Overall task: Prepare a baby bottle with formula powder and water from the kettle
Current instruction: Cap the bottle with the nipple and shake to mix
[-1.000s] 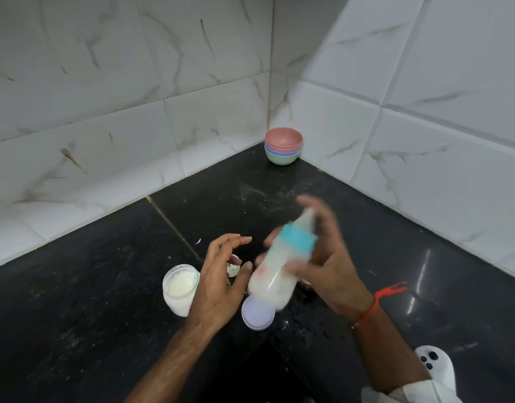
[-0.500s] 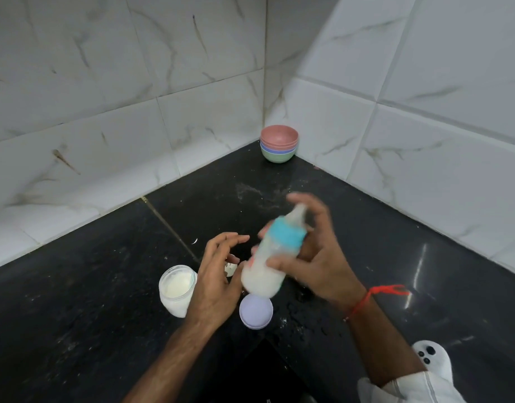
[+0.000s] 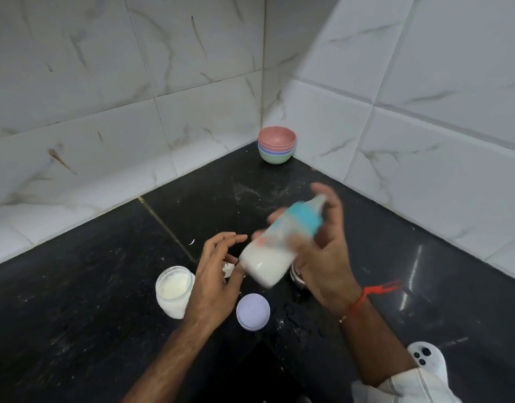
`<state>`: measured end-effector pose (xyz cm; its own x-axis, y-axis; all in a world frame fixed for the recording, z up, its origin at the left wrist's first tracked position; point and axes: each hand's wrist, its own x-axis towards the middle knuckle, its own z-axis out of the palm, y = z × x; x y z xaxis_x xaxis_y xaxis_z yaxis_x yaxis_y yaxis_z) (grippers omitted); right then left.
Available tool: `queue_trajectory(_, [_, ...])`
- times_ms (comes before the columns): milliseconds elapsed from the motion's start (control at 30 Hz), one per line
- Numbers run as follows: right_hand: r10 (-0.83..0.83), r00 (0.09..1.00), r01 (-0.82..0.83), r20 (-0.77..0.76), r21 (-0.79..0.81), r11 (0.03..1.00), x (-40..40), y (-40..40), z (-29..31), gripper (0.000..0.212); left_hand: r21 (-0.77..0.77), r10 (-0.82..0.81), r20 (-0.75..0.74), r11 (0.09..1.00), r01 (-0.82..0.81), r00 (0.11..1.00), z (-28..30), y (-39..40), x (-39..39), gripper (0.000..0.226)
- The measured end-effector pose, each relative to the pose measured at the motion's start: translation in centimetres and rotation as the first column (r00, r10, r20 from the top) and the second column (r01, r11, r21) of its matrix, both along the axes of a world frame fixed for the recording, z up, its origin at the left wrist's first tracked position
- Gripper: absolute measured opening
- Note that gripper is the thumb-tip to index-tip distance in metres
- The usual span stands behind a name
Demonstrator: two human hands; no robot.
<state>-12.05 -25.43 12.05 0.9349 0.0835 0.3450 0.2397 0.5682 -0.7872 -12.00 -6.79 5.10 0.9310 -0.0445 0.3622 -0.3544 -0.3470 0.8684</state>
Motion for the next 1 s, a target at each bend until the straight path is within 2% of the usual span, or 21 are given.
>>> queue_trajectory(33, [-0.034, 0.992, 0.062, -0.118, 0.241, 0.969, 0.5, -0.5, -0.2, 0.069, 0.025, 0.018, -0.002, 1.000, -0.018, 1.000, -0.1, 0.1, 0.0, 0.064])
queue_trajectory(100, [-0.006, 0.961, 0.192, -0.276, 0.653, 0.733, 1.7, -1.4, -0.5, 0.052, 0.038, 0.042, -0.017, 0.998, -0.042, 0.999, -0.3, 0.4, -0.1, 0.058])
queue_trajectory(133, [0.006, 0.952, 0.233, -0.306, 0.737, 0.634, 2.0, -1.5, -0.9, 0.045, 0.034, 0.048, -0.024, 0.998, -0.047, 0.999, -0.3, 0.5, -0.1, 0.057])
queue_trajectory(167, [-0.015, 0.947, 0.255, -0.321, 0.720, 0.645, 2.0, -1.4, -1.4, 0.044, 0.039, 0.051, -0.023, 0.998, -0.050, 0.998, -0.4, 0.6, -0.2, 0.057])
queue_trajectory(200, [-0.068, 0.941, 0.269, -0.332, 0.609, 0.746, 1.7, -1.0, -1.9, 0.050, 0.040, 0.050, -0.019, 0.998, -0.049, 0.999, -0.4, 0.7, -0.2, 0.057])
queue_trajectory(267, [-0.107, 0.976, 0.139, -0.192, 0.163, 0.977, 0.7, -0.1, -1.8, 0.071, 0.033, 0.035, -0.002, 0.999, -0.035, 0.999, -0.5, 0.5, -0.2, 0.057])
queue_trajectory(333, [0.143, 0.990, -0.132, 0.014, -0.302, 0.944, -0.3, 0.6, -1.6, 0.085, -0.046, 0.021, -0.067, 0.999, -0.024, 0.998, -0.3, -0.1, -0.1, 0.047])
queue_trajectory(400, [0.247, 0.968, -0.221, 0.037, -0.333, 0.917, -0.6, 0.9, -0.9, 0.087, -0.075, 0.035, -0.083, 0.996, -0.041, 0.996, -0.1, -0.4, -0.2, 0.044])
queue_trajectory(467, [0.080, 0.994, -0.078, -0.074, 0.023, 0.997, 0.0, 0.4, -0.6, 0.078, -0.027, 0.021, -0.037, 0.999, -0.022, 0.999, -0.3, 0.0, -0.4, 0.055])
queue_trajectory(500, [0.013, 0.983, 0.038, -0.182, 0.275, 0.961, 0.7, -0.1, -0.6, 0.068, 0.018, 0.026, -0.017, 0.999, -0.026, 0.999, -0.4, 0.3, -0.5, 0.060])
queue_trajectory(567, [0.021, 0.939, 0.233, -0.345, 0.677, 0.699, 2.0, -1.3, -0.9, 0.038, 0.050, 0.044, -0.027, 0.998, -0.043, 0.999, -0.6, 0.8, -0.5, 0.059])
queue_trajectory(600, [0.037, 0.920, 0.291, -0.391, 0.742, 0.604, 2.2, -1.6, -1.2, 0.036, 0.055, 0.053, -0.036, 0.997, -0.051, 0.998, -0.7, 0.9, -0.5, 0.058])
queue_trajectory(633, [0.036, 0.909, 0.305, -0.415, 0.723, 0.620, 2.1, -1.6, -1.7, 0.036, 0.060, 0.059, -0.042, 0.997, -0.057, 0.997, -0.7, 1.0, -0.6, 0.058])
queue_trajectory(667, [0.008, 0.903, 0.291, -0.430, 0.624, 0.725, 1.8, -1.3, -2.0, 0.033, 0.064, 0.060, -0.040, 0.996, -0.057, 0.997, -0.7, 1.0, -0.5, 0.058])
queue_trajectory(733, [-0.101, 0.939, 0.177, -0.329, 0.209, 0.962, 0.9, -0.6, -1.9, 0.039, 0.069, 0.057, -0.042, 0.996, -0.054, 0.997, -0.9, 1.2, -0.5, 0.059])
queue_trajectory(767, [-0.095, 0.982, 0.086, -0.164, -0.060, 0.994, 0.6, -0.6, -1.8, 0.057, 0.065, 0.056, -0.048, 0.996, -0.053, 0.997, -1.0, 1.2, -0.4, 0.060])
queue_trajectory(833, [0.115, 0.988, -0.045, 0.100, -0.532, 0.846, 0.5, -1.1, -1.0, 0.084, 0.059, 0.043, -0.060, 0.998, -0.039, 0.997, -1.0, 1.1, -0.4, 0.062])
queue_trajectory(867, [0.168, 0.974, -0.030, 0.154, -0.644, 0.765, 0.6, -1.6, -0.8, 0.088, 0.058, 0.035, -0.059, 0.998, -0.032, 0.998, -1.0, 1.0, -0.4, 0.061])
queue_trajectory(900, [0.165, 0.971, -0.011, 0.173, -0.658, 0.753, 0.8, -1.8, -0.5, 0.089, 0.057, 0.035, -0.058, 0.998, -0.032, 0.998, -0.9, 0.9, -0.5, 0.060])
queue_trajectory(933, [0.104, 0.977, 0.023, 0.186, -0.576, 0.817, 0.9, -2.0, -0.5, 0.089, 0.056, 0.040, -0.053, 0.998, -0.037, 0.998, -0.8, 0.9, -0.5, 0.059])
queue_trajectory(1000, [-0.112, 0.993, 0.117, 0.044, -0.145, 0.982, 1.1, -1.8, -0.9, 0.080, 0.057, 0.058, -0.047, 0.997, -0.055, 0.997, -0.7, 0.9, -0.7, 0.057])
